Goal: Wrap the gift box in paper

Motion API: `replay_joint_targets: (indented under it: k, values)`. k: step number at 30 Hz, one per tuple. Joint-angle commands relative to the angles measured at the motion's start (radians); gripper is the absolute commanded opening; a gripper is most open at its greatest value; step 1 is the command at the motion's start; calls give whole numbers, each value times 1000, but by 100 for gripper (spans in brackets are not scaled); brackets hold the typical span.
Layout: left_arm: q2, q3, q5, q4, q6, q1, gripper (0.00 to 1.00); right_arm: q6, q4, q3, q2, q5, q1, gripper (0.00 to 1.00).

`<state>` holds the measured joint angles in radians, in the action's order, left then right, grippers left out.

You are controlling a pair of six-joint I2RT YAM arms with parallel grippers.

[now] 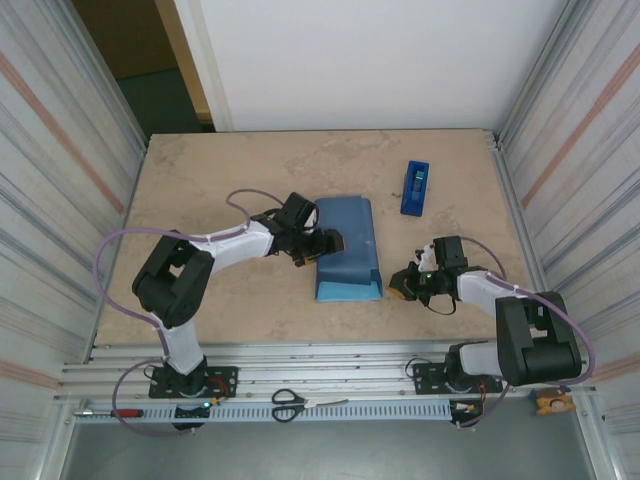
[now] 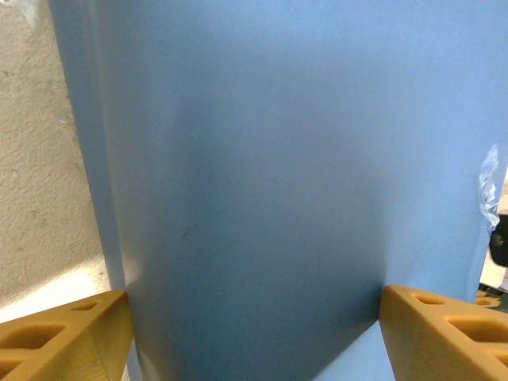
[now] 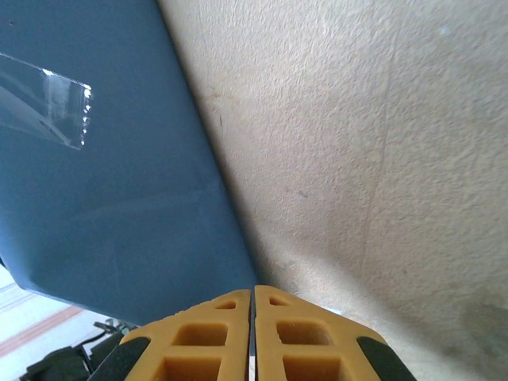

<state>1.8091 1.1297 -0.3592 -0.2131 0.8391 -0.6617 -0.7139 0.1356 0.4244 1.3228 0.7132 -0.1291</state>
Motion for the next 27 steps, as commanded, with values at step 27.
replay_joint_targets:
  k: [27]
  values:
    - [4, 205, 551, -224, -1316, -296, 79, 22, 10, 48, 50, -33, -52, 12]
